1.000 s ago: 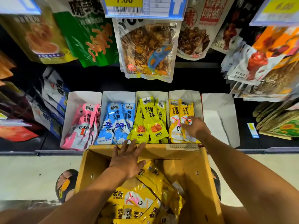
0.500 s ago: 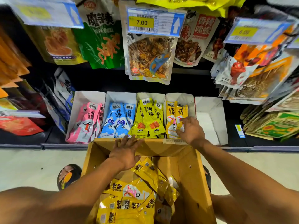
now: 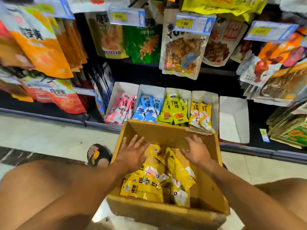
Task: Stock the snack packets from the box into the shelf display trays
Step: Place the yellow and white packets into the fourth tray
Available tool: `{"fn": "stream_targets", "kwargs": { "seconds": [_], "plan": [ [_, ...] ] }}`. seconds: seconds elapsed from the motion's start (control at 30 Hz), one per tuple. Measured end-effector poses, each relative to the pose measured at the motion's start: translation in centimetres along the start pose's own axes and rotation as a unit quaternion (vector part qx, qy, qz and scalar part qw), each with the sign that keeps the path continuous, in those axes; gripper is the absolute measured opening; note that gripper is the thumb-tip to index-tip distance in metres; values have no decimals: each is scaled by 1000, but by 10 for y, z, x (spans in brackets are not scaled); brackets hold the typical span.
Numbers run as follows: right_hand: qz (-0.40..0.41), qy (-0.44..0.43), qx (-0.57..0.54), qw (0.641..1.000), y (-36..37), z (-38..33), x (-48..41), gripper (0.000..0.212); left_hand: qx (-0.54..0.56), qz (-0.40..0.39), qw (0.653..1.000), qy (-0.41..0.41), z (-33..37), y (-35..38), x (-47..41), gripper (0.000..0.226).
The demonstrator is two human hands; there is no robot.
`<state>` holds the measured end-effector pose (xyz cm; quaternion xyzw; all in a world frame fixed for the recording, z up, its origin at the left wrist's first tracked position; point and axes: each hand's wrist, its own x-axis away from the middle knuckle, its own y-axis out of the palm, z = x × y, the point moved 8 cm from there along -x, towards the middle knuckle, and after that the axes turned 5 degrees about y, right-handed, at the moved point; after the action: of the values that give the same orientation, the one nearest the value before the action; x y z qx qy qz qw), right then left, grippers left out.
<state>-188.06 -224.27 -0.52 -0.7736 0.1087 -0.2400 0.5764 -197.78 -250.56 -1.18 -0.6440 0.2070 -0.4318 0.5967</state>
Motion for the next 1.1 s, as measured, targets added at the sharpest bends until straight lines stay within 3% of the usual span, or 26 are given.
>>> {"fn": "stream_targets", "kwargs": {
  "seconds": [0.33, 0.63, 0.87, 1.1],
  "plan": [
    [-141, -41, 45, 988, 98, -47, 36, 65, 37, 47, 995, -76, -31, 78, 97, 71],
    [-290, -25, 12, 957, 207, -70, 49, 51, 32, 70, 991, -109, -25, 77, 102, 59],
    [-346, -34, -10, 938, 274, -84, 56, 48, 23, 69, 991, -112, -28, 80, 101, 56],
    [-306, -32, 13, 951, 288, -93, 46, 15, -5, 41, 992, -121, -30, 87, 99, 60]
  ]
}}
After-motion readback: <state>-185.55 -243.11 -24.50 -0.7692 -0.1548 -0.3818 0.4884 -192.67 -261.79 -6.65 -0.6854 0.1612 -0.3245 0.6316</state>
